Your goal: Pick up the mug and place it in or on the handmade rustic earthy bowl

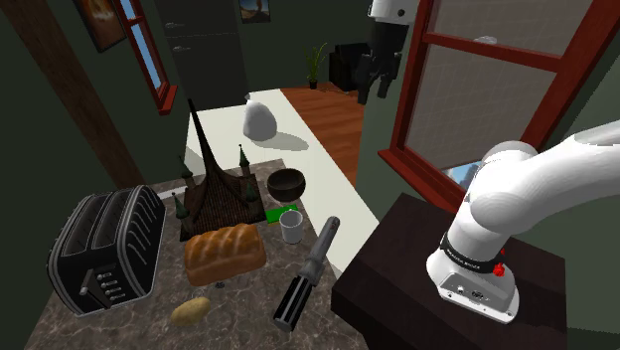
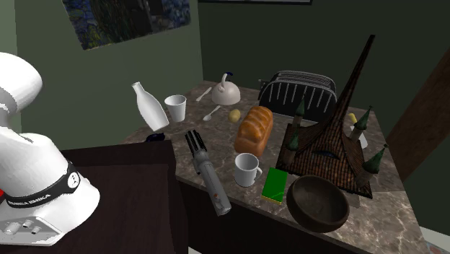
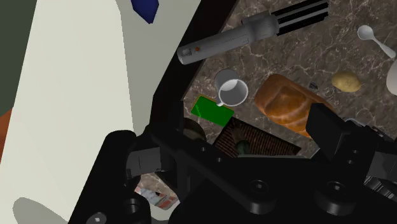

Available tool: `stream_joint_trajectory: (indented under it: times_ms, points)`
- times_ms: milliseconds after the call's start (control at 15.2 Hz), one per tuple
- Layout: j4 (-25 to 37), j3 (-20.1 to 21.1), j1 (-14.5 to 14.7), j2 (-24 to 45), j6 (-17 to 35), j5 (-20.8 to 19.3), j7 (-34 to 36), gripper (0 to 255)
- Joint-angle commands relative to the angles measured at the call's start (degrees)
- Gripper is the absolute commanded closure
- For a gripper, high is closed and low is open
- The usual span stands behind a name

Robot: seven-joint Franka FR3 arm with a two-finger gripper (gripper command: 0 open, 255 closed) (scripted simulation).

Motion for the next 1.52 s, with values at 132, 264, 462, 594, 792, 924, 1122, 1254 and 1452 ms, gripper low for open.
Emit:
stream_joint_trajectory:
  times_ms: [132, 264, 462, 594, 792, 924, 1122, 1254, 1452]
  points:
    - [-2.1, 1.1, 0.4, 1.8, 3.6, 0.3, 0.7, 0]
    - [-4.0, 2.3, 0.8, 3.9, 7.3, 0.6, 1.4, 0]
    - [-6.2, 3.9, 1.4, 7.6, 12.8, 0.9, 2.5, 0]
    - [-7.3, 5.0, 1.8, 10.6, 16.5, 1.1, 3.2, 0]
    - [-8.4, 6.6, 2.3, 15.5, 22.1, 1.2, 4.4, 0]
    - [-8.7, 7.7, 2.6, 19.2, 25.8, 1.1, 5.2, 0]
    - [-8.6, 9.2, 3.0, 25.2, 31.1, 0.7, 6.7, 0]
    - [-8.2, 10.1, 3.1, 29.4, 34.5, 0.2, 7.8, 0]
    - [-6.9, 11.4, 3.3, 36.1, 39.3, -1.1, 9.7, 0]
